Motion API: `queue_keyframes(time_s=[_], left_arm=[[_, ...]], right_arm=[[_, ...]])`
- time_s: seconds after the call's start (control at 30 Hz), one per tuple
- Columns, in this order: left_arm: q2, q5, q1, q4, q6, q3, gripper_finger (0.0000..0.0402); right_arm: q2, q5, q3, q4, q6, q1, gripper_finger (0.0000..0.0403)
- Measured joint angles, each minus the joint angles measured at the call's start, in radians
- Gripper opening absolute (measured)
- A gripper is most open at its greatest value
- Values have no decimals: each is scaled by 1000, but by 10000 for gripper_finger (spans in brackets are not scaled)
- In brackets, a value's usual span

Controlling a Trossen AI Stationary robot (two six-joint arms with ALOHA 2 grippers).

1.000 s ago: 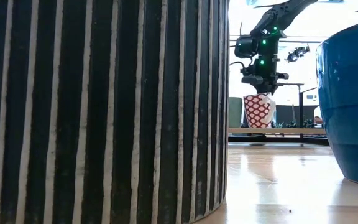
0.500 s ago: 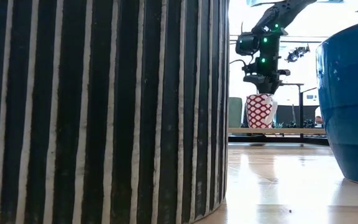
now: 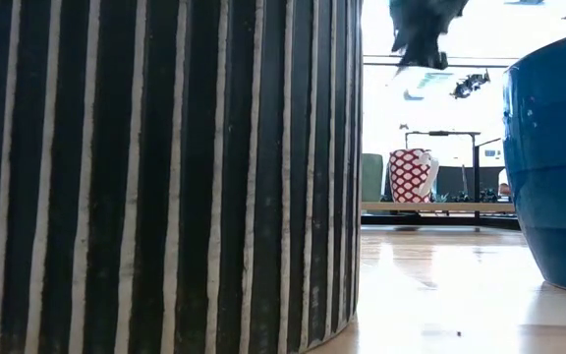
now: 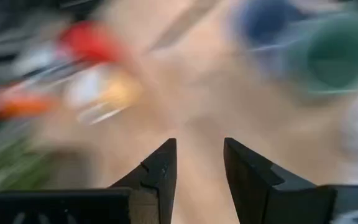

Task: Place coffee mugs
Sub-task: Put the blue mug on the shelf

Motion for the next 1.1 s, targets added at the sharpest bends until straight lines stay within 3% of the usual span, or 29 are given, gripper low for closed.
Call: queue_keyframes(time_s=[0.1,0.37,0.73,1.1], left_arm=[[0,0,0,0,0,0,147],[0,0,0,0,-1,0,147],[0,0,-1,0,-27,0,147],[0,0,-1,1,-27,0,147]], right_arm=[[-71,-86,0,-54,5,90,113],[-181,-39,-1,-176,202,408,113],[-174,233,-2,-251,677,880,113],[-48,648,-2,-246,1050,1281,113]])
